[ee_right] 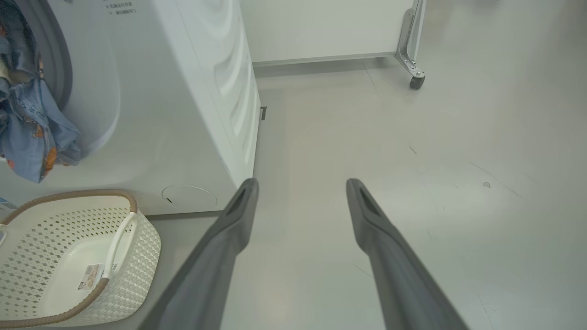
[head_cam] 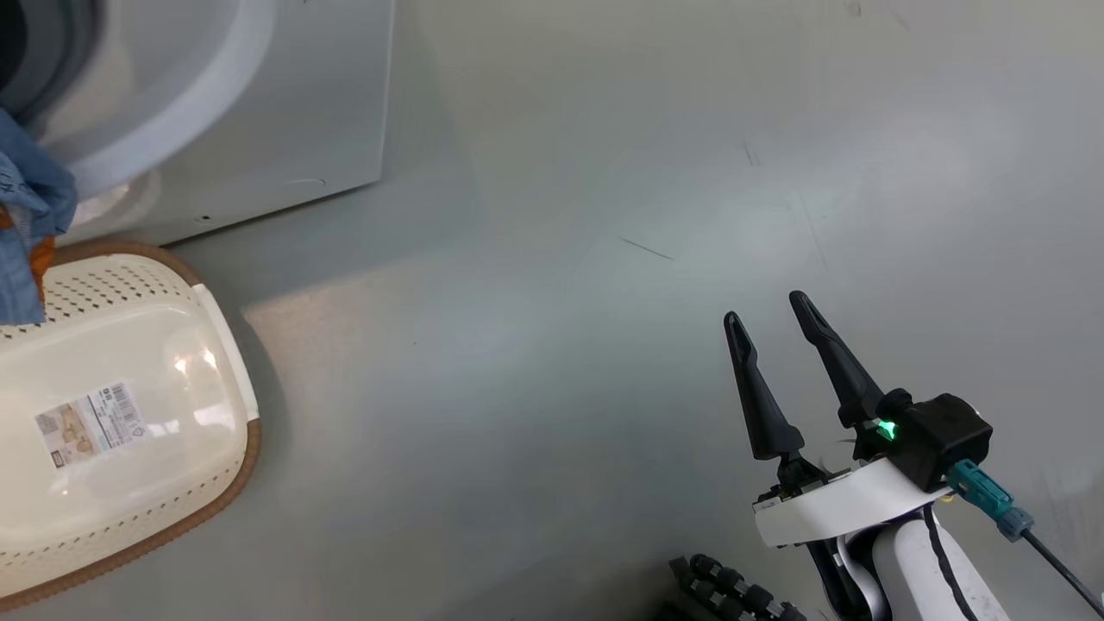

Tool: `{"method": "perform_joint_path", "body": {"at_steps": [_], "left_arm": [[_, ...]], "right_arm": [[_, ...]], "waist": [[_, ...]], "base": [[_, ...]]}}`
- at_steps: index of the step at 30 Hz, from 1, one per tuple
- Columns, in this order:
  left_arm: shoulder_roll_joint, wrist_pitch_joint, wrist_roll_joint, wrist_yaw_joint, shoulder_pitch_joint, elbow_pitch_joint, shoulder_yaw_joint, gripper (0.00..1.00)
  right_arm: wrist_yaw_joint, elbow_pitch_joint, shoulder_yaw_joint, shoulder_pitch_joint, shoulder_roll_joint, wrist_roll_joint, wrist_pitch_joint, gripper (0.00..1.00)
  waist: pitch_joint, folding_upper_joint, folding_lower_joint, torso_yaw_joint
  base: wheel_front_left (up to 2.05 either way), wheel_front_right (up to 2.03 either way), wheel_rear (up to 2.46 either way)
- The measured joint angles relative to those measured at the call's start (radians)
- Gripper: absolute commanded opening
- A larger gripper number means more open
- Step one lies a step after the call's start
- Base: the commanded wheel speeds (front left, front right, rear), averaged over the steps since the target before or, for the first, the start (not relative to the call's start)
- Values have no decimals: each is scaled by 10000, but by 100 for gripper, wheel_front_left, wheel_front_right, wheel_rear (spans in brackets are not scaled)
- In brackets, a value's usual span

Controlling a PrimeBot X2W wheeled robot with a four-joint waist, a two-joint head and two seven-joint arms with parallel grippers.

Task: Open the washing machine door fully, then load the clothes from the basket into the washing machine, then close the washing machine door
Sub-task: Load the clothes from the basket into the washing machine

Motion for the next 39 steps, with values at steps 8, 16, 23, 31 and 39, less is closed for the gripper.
{"method": "perform_joint_path", "body": {"at_steps": [8,16,23,31,39], "left_arm": [[660,-12,309,-107,-1252,558,-61,0],[1106,-234,583,-399,-2542,1193,-332,0],[1166,-727,612,-443,-3711,1421,-393,0],[1101,-1526,598,-412,-4716,1618,-301,0],[984,-1043,748,-410,-4531,3275,-637,0]], "right_arm": [[-8,10,276,-136,10,21,0,100],[-102,31,514,-132,40,125,0,100],[-230,-25,497,-110,50,119,0,100],[-322,-36,464,-103,59,119,0,100],[-355,4,525,-114,63,123,0,100]], "waist": [[867,0,0,-236],[1610,0,0,-542],[1908,0,-1,-700],[1970,0,-2,-705],[1887,0,-2,-595]], "base": [[0,0,0],[0,0,0],[0,0,0],[0,0,0],[0,0,0]]}}
